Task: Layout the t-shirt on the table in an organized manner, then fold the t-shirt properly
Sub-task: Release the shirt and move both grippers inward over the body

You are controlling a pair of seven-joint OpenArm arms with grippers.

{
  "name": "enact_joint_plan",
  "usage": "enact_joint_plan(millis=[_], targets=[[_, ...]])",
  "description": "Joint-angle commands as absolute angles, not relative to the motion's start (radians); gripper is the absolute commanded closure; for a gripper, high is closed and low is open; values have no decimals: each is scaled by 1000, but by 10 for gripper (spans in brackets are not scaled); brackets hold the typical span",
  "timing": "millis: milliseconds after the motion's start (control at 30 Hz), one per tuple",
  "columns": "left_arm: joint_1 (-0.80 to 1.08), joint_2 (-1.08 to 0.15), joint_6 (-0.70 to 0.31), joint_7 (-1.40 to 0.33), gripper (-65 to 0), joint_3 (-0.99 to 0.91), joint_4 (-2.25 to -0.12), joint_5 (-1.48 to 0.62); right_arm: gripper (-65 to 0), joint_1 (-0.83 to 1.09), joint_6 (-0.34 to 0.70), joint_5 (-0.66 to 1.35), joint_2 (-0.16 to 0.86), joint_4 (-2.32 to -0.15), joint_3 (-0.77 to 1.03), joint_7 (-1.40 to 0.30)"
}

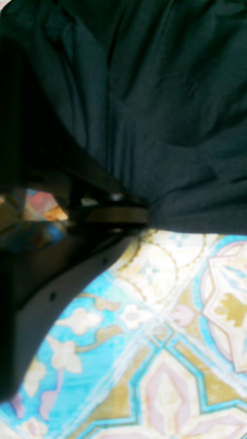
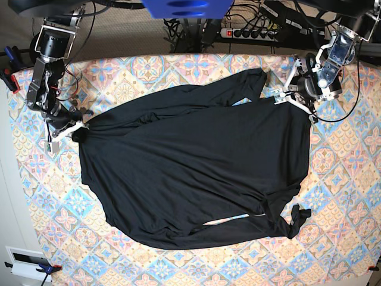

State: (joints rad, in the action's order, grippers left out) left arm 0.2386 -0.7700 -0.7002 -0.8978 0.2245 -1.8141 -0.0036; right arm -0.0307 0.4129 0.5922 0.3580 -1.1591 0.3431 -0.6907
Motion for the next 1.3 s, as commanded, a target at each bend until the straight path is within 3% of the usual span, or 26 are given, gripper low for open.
enact_joint_plan(millis=[0,333,433,633,833,967,1200,1267], targets=[[249,-802,-698,-914,0,214,-1827,5,0,-19,395,559,374,-1159,346,-748],[291,-811,-698,-912,-1,205,-1825,2,-4,7,395,562,374,-1162,348,-748],[291,-771,-698,-912,-52,125,-1825,-4,-27,7,395,562,374,-1196,348,-751],[289,-665,-698,-912,-213,-108,-1834,-18,-122,5,395,562,372,-1328,417,-863],[278,-657,-698,-920,-263,-283,-1922,-234,-144,1,395,562,372,-1492,522,-934],[239,-567,-698,-924,-245,-340,-1922,-351,-144,5,395,562,371,-1596,552,-935],[44,-246,-698,-1001,-6,-338,-1839,-125,-143,-47,395,559,243,-1632,406,-931],[-2,-177,-698,-1000,0,-338,-1814,-24,-143,-67,395,559,217,-1632,340,-931]])
